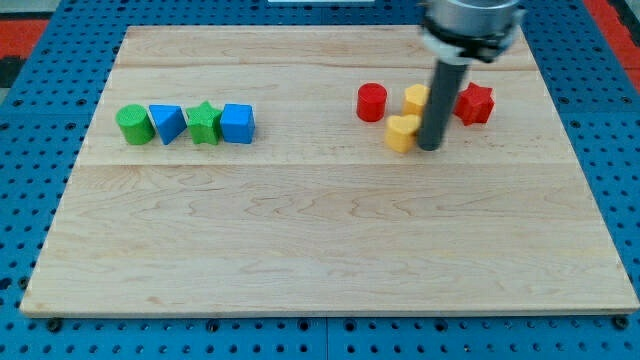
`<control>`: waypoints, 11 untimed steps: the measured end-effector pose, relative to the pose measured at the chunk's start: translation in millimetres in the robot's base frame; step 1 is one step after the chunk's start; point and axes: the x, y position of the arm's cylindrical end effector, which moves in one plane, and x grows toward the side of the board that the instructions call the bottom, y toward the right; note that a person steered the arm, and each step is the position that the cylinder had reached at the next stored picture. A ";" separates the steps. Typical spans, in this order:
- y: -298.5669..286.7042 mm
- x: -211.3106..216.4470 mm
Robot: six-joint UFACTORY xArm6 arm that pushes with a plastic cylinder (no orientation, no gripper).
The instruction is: Place the yellow heart left to the red circle
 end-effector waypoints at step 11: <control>-81.3 -25.3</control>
